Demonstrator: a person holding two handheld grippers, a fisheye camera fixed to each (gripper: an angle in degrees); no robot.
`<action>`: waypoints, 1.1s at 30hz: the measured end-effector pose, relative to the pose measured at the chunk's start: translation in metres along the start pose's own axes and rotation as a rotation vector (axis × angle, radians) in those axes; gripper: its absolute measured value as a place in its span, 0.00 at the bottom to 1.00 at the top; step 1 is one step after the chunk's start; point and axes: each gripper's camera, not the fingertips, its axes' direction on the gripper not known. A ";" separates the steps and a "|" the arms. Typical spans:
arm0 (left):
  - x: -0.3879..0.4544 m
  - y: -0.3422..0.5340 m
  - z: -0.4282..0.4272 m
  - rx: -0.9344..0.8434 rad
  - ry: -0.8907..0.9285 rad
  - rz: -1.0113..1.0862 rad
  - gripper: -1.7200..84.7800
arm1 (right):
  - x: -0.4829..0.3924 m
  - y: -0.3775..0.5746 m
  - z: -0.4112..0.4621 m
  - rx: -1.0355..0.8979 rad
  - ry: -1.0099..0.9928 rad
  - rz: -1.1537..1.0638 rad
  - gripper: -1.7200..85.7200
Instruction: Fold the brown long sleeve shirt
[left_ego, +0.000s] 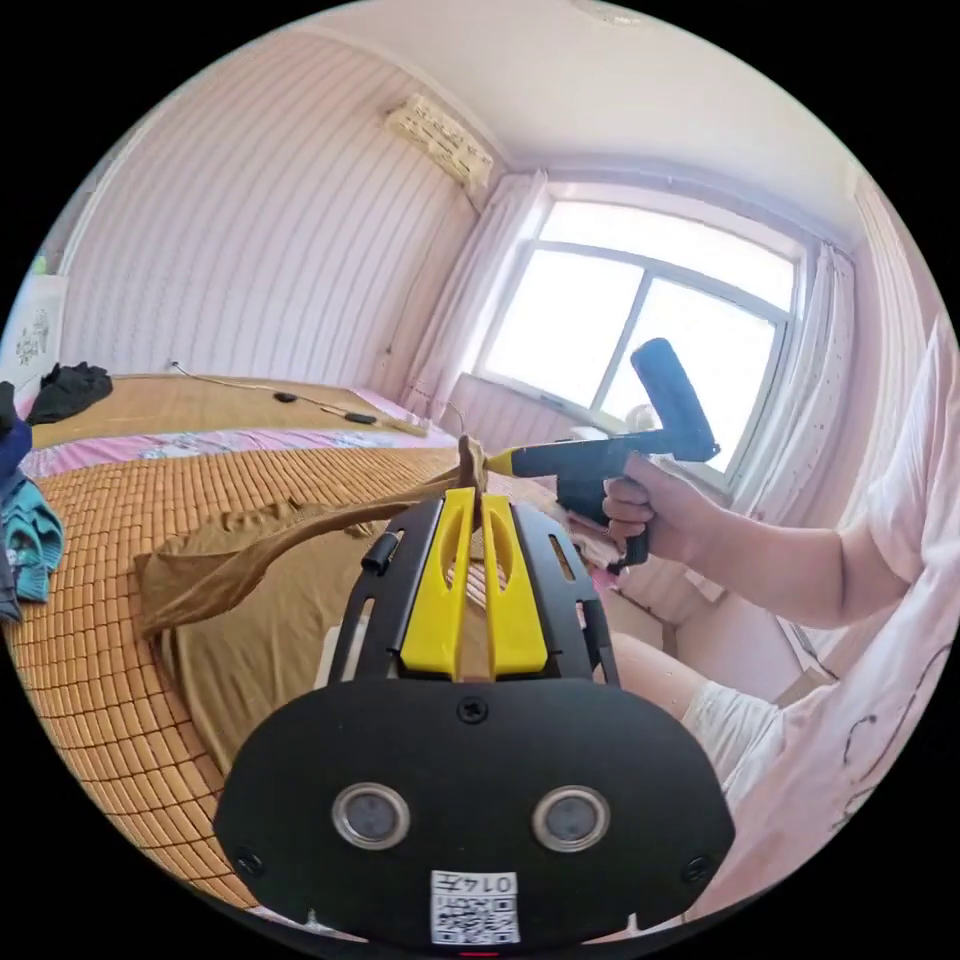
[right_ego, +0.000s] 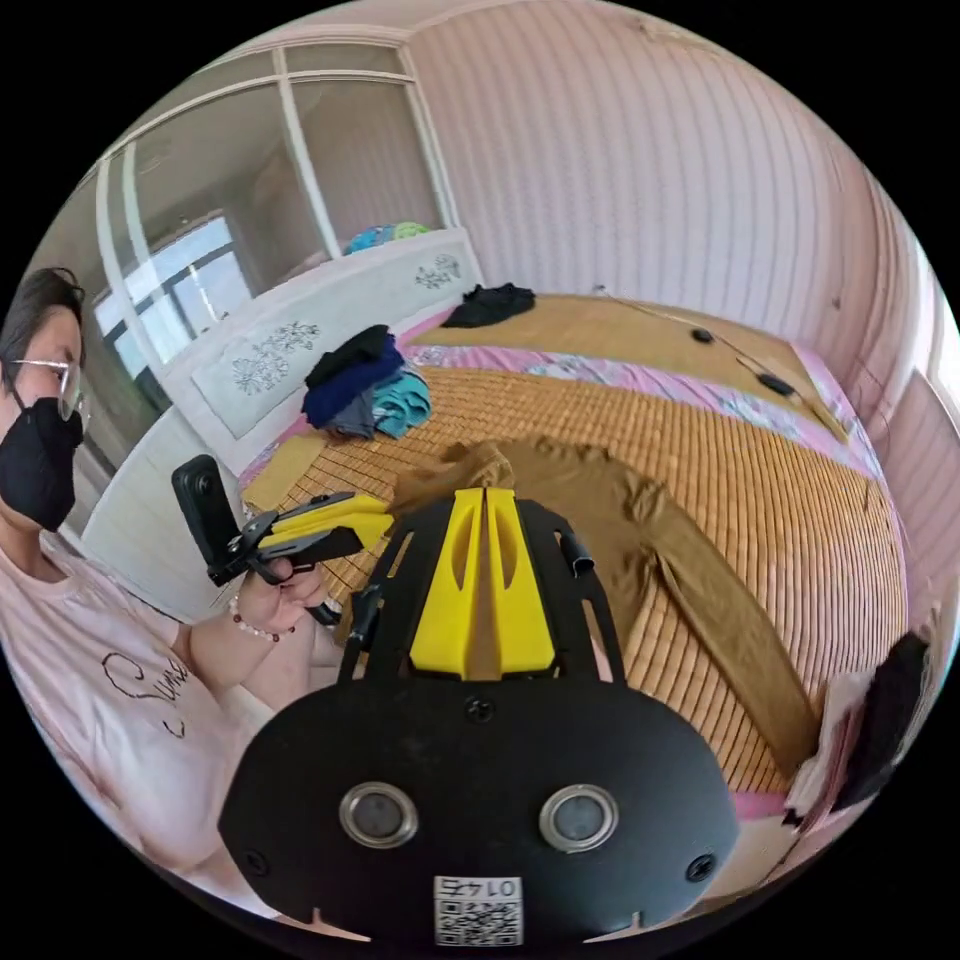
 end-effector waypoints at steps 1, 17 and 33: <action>0.011 0.014 0.027 -0.089 -0.001 0.016 0.01 | 0.011 0.011 0.003 -0.020 -0.011 0.042 0.02; 0.065 0.107 0.194 -0.484 0.202 0.134 0.01 | 0.068 0.068 -0.024 -0.122 -0.072 0.212 0.02; -0.098 0.171 0.185 -0.517 -0.241 0.063 0.07 | 0.033 -0.050 0.029 -0.281 0.044 -0.066 0.05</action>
